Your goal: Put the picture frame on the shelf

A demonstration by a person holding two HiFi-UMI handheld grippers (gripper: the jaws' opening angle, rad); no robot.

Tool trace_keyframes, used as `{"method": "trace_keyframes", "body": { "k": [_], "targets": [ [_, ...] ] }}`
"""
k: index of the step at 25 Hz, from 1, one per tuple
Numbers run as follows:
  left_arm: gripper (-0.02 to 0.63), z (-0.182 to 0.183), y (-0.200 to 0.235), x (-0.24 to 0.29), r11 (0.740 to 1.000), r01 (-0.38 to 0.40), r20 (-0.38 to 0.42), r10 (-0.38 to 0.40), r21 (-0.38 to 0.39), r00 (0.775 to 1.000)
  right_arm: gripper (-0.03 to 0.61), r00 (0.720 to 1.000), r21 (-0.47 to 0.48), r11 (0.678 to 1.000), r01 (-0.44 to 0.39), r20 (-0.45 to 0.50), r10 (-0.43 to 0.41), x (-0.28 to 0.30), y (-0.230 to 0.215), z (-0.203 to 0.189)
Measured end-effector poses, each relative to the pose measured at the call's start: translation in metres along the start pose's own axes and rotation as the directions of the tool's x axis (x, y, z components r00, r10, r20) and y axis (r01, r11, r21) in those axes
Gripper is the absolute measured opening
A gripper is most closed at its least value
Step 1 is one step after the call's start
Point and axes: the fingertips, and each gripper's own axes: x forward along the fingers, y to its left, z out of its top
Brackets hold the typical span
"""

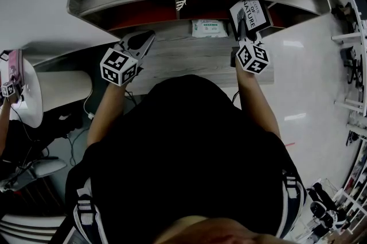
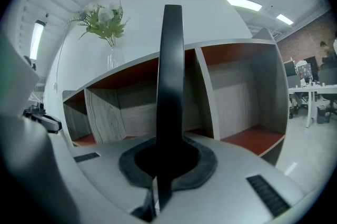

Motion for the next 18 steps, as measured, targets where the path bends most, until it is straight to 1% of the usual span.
{"method": "trace_keyframes", "body": {
  "k": [10, 18],
  "targets": [
    [0.020, -0.003, 0.009, 0.002, 1.000, -0.014, -0.008, 0.014, -0.009, 1.000, 0.023, 1.000, -0.009, 1.000, 0.008, 0.007, -0.008, 0.020, -0.004, 0.003],
    [0.020, -0.004, 0.012, 0.007, 1.000, -0.016, -0.025, 0.016, -0.010, 1.000, 0.023, 0.999, -0.008, 0.999, 0.031, 0.022, -0.031, 0.034, -0.009, 0.006]
  ]
}}
